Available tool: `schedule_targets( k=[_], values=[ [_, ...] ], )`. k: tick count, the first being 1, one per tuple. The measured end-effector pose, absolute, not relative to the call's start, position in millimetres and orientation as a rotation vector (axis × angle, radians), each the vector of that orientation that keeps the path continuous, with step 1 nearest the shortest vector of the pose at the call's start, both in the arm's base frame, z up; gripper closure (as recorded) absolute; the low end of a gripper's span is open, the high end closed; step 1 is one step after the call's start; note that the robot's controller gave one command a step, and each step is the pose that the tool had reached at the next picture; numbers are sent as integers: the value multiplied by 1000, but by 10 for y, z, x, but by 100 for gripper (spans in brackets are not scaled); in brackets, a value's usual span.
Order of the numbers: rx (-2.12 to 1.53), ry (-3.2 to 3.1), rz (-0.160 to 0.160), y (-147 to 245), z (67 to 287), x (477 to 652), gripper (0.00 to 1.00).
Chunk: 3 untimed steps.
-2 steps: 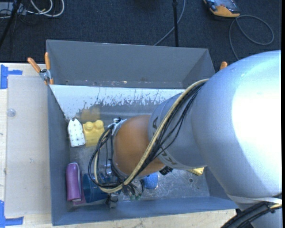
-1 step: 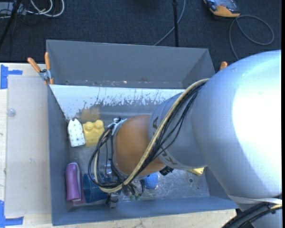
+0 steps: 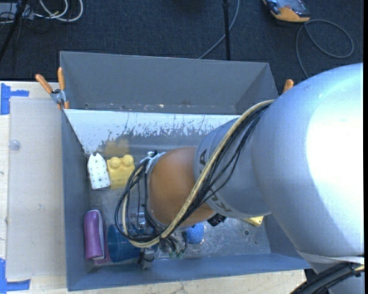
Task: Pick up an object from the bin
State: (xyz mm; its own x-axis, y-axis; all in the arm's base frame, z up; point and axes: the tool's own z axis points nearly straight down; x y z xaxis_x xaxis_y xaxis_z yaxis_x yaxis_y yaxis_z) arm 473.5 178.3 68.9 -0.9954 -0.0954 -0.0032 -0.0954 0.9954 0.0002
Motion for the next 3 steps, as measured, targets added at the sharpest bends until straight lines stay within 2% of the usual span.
schedule_targets(
  k=[3],
  values=[
    [-150,3148,-4,1776,1290,4702,100]
  ],
)
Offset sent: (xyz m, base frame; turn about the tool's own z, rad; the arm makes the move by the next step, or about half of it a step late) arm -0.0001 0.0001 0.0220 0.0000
